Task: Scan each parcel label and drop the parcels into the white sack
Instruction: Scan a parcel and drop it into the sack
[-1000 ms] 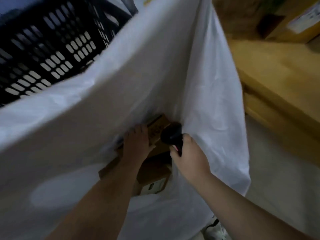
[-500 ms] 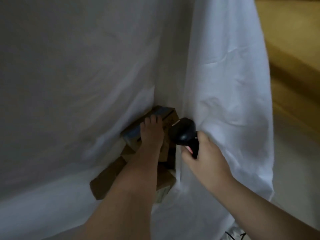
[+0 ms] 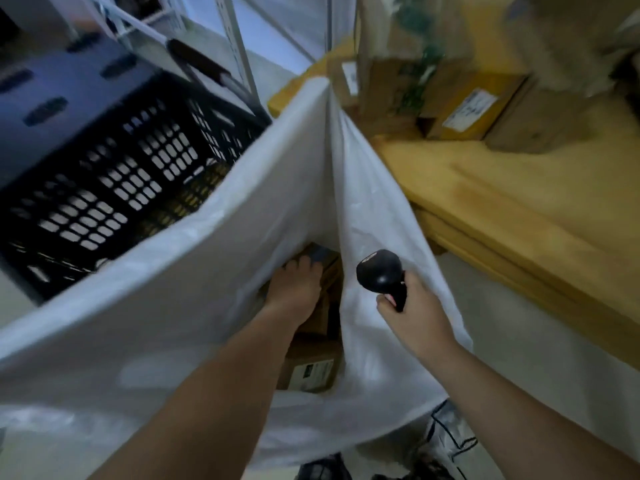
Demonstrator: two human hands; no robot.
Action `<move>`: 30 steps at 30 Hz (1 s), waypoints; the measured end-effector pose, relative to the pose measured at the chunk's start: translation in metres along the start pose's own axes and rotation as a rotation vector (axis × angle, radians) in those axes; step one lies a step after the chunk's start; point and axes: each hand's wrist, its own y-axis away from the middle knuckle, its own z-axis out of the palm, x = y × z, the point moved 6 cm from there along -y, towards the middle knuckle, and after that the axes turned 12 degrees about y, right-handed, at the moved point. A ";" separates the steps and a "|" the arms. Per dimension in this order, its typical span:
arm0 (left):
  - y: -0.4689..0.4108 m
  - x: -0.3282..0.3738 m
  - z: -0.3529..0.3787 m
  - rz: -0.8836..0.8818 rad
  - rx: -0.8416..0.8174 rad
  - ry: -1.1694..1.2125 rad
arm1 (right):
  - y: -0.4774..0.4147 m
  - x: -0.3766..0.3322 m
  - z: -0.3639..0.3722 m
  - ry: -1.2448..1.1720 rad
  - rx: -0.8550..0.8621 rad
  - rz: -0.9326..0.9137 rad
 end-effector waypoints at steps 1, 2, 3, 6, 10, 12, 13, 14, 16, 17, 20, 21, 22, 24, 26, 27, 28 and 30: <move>0.011 0.010 -0.018 0.045 0.014 -0.031 | 0.006 -0.005 -0.014 -0.021 0.023 0.009; 0.022 0.020 -0.034 0.083 0.023 -0.049 | 0.013 -0.010 -0.029 -0.037 0.043 0.015; 0.031 0.030 -0.052 0.117 0.040 -0.061 | 0.019 -0.015 -0.045 -0.049 0.066 0.010; 0.052 0.060 -0.103 0.214 0.105 -0.094 | 0.037 -0.025 -0.095 -0.113 0.168 0.005; 0.066 0.103 -0.169 0.296 0.206 -0.108 | 0.059 -0.022 -0.157 -0.191 0.269 0.040; 0.068 0.129 -0.201 0.336 0.257 -0.101 | 0.067 -0.017 -0.186 -0.246 0.321 0.057; 0.069 0.143 -0.215 0.359 0.289 -0.105 | 0.071 -0.014 -0.202 -0.278 0.350 0.067; 0.068 0.158 -0.227 0.382 0.320 -0.106 | 0.074 -0.009 -0.216 -0.308 0.374 0.078; 0.066 0.187 -0.248 0.419 0.365 -0.092 | 0.078 0.003 -0.242 -0.364 0.393 0.110; 0.063 0.202 -0.255 0.433 0.378 -0.090 | 0.079 0.010 -0.254 -0.392 0.393 0.125; 0.052 0.246 -0.269 0.472 0.388 -0.091 | 0.079 0.034 -0.288 -0.476 0.408 0.164; 0.047 0.260 -0.272 0.486 0.388 -0.081 | 0.078 0.043 -0.298 -0.492 0.419 0.173; 0.042 0.274 -0.275 0.499 0.390 -0.066 | 0.076 0.051 -0.309 -0.509 0.428 0.180; 0.032 0.300 -0.280 0.517 0.394 -0.034 | 0.070 0.068 -0.327 -0.549 0.439 0.187; 0.018 0.319 -0.278 0.499 0.370 -0.007 | 0.060 0.084 -0.340 -0.583 0.441 0.195; 0.009 0.324 -0.274 0.474 0.343 -0.004 | 0.054 0.091 -0.345 -0.593 0.437 0.203; -0.001 0.328 -0.270 0.436 0.311 -0.005 | 0.047 0.098 -0.349 -0.603 0.430 0.211; -0.024 0.329 -0.263 0.334 0.257 -0.001 | 0.032 0.109 -0.352 -0.620 0.408 0.223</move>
